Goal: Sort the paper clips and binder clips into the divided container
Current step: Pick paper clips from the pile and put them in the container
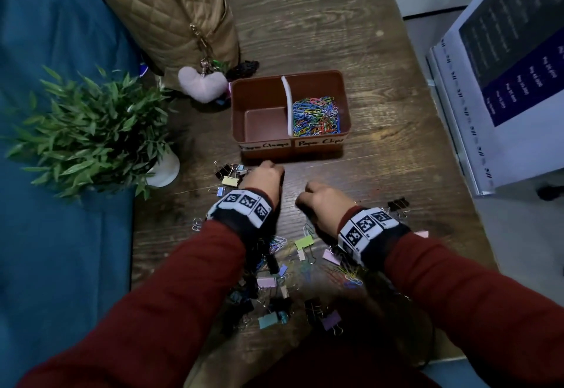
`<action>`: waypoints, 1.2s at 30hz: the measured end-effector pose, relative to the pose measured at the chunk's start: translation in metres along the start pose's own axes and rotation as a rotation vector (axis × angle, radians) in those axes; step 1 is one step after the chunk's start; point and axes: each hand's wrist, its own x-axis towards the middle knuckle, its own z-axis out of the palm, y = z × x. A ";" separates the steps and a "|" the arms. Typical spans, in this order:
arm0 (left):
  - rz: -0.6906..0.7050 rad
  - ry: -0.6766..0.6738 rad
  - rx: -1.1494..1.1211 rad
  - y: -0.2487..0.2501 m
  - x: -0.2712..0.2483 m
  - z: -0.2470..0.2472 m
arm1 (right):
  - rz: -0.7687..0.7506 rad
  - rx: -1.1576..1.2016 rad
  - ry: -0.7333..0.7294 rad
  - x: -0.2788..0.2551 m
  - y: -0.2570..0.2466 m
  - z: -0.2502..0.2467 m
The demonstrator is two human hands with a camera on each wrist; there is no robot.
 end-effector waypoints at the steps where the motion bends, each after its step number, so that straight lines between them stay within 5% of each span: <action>1: 0.027 -0.027 0.054 0.000 0.002 0.001 | -0.024 -0.009 -0.003 -0.001 0.000 0.000; 11: 0.086 -0.254 0.176 -0.011 -0.057 0.027 | -0.042 -0.068 -0.103 -0.020 0.004 -0.004; 17: 0.102 -0.185 0.229 0.003 -0.077 0.033 | -0.050 -0.139 -0.208 -0.033 0.003 0.000; 24: 0.130 -0.225 0.286 0.019 -0.071 0.028 | -0.038 -0.057 -0.156 -0.037 -0.010 0.008; 31: 0.145 -0.222 0.161 0.022 -0.063 0.023 | 0.069 -0.004 -0.087 -0.037 -0.019 0.017; 36: 0.029 -0.217 -0.101 0.014 -0.059 0.023 | 0.247 0.182 -0.093 -0.033 -0.003 0.002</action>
